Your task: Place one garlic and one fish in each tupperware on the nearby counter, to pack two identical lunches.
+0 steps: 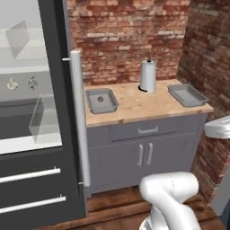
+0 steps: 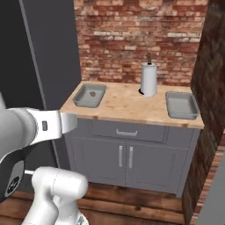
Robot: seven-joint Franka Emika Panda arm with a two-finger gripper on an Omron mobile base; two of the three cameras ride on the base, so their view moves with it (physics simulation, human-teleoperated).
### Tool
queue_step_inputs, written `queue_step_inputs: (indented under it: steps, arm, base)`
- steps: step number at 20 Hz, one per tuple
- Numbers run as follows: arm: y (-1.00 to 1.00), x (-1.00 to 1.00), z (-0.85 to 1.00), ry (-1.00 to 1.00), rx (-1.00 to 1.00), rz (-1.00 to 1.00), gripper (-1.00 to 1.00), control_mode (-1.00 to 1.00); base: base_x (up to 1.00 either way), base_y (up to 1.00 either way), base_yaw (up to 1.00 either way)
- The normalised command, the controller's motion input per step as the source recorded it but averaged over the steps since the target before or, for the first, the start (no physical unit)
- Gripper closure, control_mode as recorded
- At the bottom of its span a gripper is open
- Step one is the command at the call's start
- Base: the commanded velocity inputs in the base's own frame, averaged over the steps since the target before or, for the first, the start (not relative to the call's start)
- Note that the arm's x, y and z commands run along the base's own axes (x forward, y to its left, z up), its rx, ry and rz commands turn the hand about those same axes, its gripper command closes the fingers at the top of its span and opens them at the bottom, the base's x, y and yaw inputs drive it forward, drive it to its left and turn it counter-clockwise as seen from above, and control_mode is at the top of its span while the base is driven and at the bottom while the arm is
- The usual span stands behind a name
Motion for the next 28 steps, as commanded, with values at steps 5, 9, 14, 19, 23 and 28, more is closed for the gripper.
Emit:
queue_step_inputs:
  steps: [5,9,14,19,23,28]
  arm:
    - [0.00,0.00,0.00,0.00,0.00,0.00,-1.00,1.00]
    - [0.00,0.00,0.00,0.00,0.00,0.00,-1.00,1.00]
    - [0.00,0.00,0.00,0.00,0.00,0.00,-1.00,1.00]
    - [0.00,0.00,0.00,0.00,0.00,0.00,-1.00,1.00]
    - [0.00,0.00,0.00,0.00,0.00,0.00,-1.00,1.00]
    - [0.00,0.00,0.00,0.00,0.00,0.00,-1.00,1.00]
  base:
    - [-0.53,0.51,-0.04]
    - [-0.07,0.97,-0.04]
    - [-0.06,1.00,-0.04]
    - [-0.37,0.86,-0.01]
    - [-0.13,0.96,-0.01]
    - [0.08,0.46,-0.01]
